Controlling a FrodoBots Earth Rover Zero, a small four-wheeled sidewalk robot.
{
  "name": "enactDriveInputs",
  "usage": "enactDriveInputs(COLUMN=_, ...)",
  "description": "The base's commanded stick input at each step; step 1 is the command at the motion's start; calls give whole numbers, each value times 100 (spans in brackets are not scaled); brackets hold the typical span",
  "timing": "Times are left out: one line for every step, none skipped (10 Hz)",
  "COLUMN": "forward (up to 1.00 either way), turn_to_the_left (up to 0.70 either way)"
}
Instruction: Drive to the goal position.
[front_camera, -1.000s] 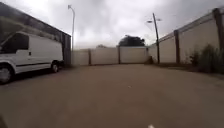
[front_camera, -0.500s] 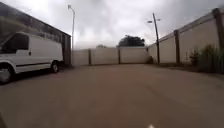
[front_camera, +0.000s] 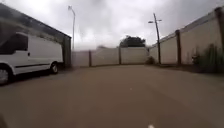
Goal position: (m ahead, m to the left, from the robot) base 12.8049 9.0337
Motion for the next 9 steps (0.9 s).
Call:
enactDriveInputs(forward=50, turn_to_the_left=0)
enactDriveInputs(forward=50, turn_to_the_left=0)
enactDriveInputs(forward=50, turn_to_the_left=0)
enactDriveInputs(forward=50, turn_to_the_left=0)
enactDriveInputs(forward=50, turn_to_the_left=0)
enactDriveInputs(forward=50, turn_to_the_left=0)
enactDriveInputs(forward=50, turn_to_the_left=0)
enactDriveInputs(forward=50, turn_to_the_left=0)
enactDriveInputs(forward=50, turn_to_the_left=0)
